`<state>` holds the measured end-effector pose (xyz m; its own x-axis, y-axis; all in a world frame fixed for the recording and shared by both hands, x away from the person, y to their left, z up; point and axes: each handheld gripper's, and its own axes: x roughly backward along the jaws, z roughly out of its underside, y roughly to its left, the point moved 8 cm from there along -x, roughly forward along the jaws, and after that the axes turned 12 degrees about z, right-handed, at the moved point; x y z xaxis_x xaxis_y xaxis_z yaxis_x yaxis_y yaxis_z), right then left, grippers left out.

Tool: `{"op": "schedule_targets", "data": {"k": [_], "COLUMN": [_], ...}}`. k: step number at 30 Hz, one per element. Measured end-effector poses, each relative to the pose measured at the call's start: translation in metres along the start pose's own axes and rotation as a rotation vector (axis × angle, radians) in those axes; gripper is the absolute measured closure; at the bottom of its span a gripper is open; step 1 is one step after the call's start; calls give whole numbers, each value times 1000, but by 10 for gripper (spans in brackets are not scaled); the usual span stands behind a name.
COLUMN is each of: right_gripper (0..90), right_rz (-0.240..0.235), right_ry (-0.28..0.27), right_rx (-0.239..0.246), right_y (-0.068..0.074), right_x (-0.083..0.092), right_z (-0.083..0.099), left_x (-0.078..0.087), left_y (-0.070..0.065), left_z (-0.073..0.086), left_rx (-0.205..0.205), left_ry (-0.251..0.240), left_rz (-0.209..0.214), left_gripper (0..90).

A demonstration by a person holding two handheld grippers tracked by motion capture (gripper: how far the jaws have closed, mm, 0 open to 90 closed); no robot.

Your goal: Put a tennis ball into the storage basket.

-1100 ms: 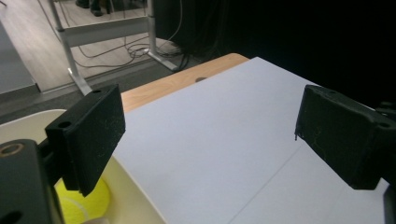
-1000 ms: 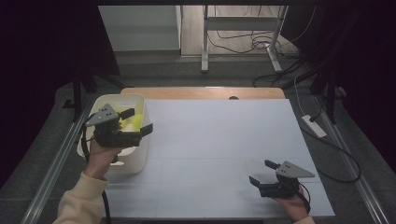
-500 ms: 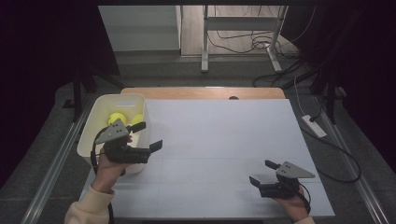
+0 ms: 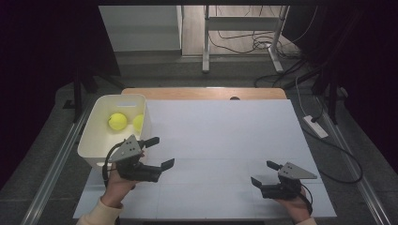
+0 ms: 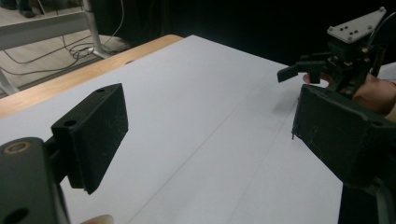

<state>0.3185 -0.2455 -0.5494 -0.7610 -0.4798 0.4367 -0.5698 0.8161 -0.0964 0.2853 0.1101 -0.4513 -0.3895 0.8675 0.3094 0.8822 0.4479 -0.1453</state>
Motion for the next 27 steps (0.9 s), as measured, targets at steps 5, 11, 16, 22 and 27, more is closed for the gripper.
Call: {"op": "schedule_targets", "data": {"k": [5, 11, 16, 22, 27], "right_gripper": [103, 103, 103, 103, 104], "right_rz": [1, 1, 0, -1, -3], "right_ry": [-1, 0, 2, 2, 3], "right_rx": [-1, -2, -2, 0, 3], "right_y": [0, 0, 1, 1, 1], "right_x": [0, 0, 0, 0, 0], "right_z": [0, 0, 0, 0, 1], "left_x": [-5, -12, -16, -22, -24], "left_y": [-11, -18, -15, -8, -2], "left_z": [14, 35, 52, 69, 80], "left_rx": [-19, -38, -13, 13, 25], "left_ry": [30, 85, 116, 140, 156], "left_rz": [1, 3, -1, -12, -23], "left_gripper": [109, 106, 104, 103, 103]}}
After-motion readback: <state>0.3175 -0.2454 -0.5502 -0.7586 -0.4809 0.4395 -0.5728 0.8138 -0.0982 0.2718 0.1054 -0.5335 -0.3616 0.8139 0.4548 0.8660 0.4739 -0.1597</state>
